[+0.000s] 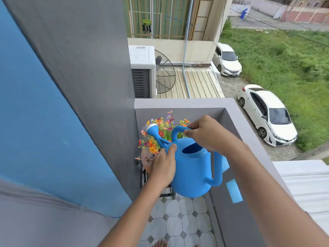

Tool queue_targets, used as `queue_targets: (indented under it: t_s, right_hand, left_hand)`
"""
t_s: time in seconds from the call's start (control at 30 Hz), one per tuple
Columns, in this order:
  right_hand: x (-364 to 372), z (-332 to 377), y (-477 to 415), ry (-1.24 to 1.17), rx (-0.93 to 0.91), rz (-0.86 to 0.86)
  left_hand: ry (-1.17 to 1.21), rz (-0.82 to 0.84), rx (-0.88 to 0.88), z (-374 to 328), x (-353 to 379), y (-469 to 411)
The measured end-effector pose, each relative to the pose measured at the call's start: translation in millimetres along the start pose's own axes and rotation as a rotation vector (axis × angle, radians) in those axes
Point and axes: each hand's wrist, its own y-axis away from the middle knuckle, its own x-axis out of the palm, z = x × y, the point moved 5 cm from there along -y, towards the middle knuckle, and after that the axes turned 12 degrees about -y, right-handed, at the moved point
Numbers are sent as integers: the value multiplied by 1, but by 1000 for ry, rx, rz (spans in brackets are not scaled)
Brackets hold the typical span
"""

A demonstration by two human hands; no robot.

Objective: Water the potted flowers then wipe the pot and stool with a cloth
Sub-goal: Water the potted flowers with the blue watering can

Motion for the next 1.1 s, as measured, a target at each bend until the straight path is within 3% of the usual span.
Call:
queue_targets:
  t_s: [0.07,0.23,1.1]
  right_hand:
    - [3,2,0,-1,3,18]
    - [-1,-1,7,29,34,27]
    - [-77,-95,78,19,264,-143]
  left_hand:
    - [-33,8,13,3,1,2]
    - [159,29,-39,-1,6,11]
    - [144,449,45,-62,115,51]
